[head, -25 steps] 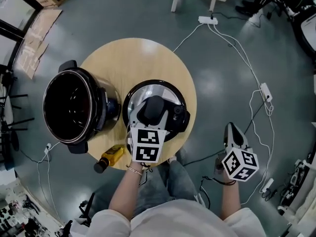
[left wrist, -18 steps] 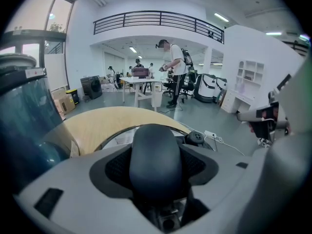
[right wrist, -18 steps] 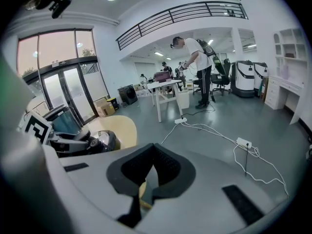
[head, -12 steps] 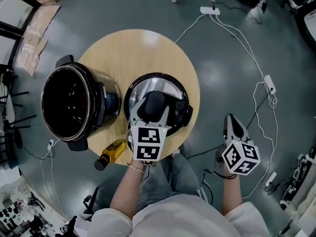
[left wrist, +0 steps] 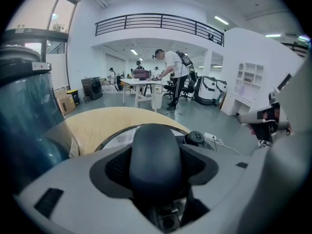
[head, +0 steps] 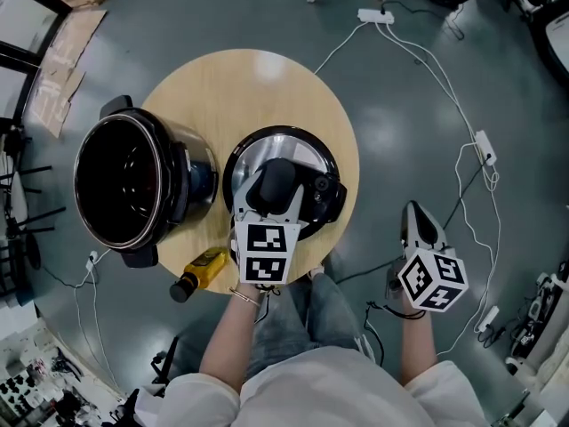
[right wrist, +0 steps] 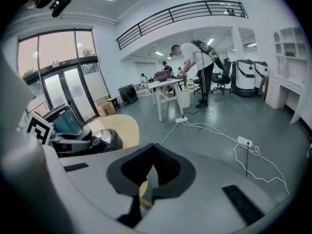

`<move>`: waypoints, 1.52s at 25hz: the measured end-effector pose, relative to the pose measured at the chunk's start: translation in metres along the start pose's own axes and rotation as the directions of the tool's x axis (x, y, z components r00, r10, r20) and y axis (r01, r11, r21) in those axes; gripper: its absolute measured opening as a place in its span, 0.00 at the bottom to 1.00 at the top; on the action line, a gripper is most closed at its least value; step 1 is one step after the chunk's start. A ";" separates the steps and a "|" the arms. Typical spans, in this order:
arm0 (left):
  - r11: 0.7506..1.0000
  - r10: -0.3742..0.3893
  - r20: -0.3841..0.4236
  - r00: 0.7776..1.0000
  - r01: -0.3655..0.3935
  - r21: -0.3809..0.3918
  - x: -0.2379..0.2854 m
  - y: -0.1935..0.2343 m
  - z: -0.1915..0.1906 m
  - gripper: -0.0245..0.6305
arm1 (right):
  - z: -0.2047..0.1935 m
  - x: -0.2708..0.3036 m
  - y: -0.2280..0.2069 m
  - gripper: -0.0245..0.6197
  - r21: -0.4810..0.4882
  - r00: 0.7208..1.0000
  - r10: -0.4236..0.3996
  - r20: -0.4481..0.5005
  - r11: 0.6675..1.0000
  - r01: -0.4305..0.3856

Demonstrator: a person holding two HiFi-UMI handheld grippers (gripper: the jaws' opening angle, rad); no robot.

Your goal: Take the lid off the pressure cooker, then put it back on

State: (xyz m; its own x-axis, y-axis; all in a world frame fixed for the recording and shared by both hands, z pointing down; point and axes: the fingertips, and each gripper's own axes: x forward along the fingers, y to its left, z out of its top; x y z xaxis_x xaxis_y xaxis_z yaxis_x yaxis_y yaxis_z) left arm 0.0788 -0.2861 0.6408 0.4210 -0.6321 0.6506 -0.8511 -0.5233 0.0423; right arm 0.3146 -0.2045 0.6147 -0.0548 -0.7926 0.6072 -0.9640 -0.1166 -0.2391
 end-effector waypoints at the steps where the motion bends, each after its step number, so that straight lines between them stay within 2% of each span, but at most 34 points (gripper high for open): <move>1: 1.000 0.002 0.002 1.000 -0.002 -0.005 -0.001 0.000 -0.001 0.46 | 0.000 -0.002 0.000 0.04 -0.001 1.000 -0.001 0.002 1.000 0.001; 11: 1.000 -0.023 -0.011 1.000 0.023 -0.009 -0.011 -0.011 0.006 0.45 | 0.012 -0.018 -0.007 0.04 -0.001 0.999 -0.019 0.037 1.000 0.019; 16: 1.000 -0.027 0.008 1.000 0.027 -0.016 -0.025 -0.017 0.021 0.45 | 0.023 -0.028 -0.002 0.04 0.005 0.998 -0.011 0.066 1.000 0.011; 29: 1.000 -0.021 0.120 0.993 0.019 0.018 -0.088 -0.019 0.097 0.45 | 0.068 -0.052 0.026 0.04 -0.001 0.986 0.016 0.165 1.000 -0.016; 38: 0.998 -0.016 0.236 0.972 -0.001 0.070 -0.137 -0.024 0.157 0.45 | 0.098 -0.069 0.045 0.04 -0.018 0.973 0.057 0.226 0.998 -0.054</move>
State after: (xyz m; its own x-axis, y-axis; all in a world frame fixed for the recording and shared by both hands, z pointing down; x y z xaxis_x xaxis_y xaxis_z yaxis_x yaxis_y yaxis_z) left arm 0.0908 -0.2769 0.4312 0.4963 -0.7409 0.4525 -0.8274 -0.5615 -0.0118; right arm 0.3002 -0.2133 0.4877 -0.0492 -0.9126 0.4059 -0.9642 -0.0627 -0.2577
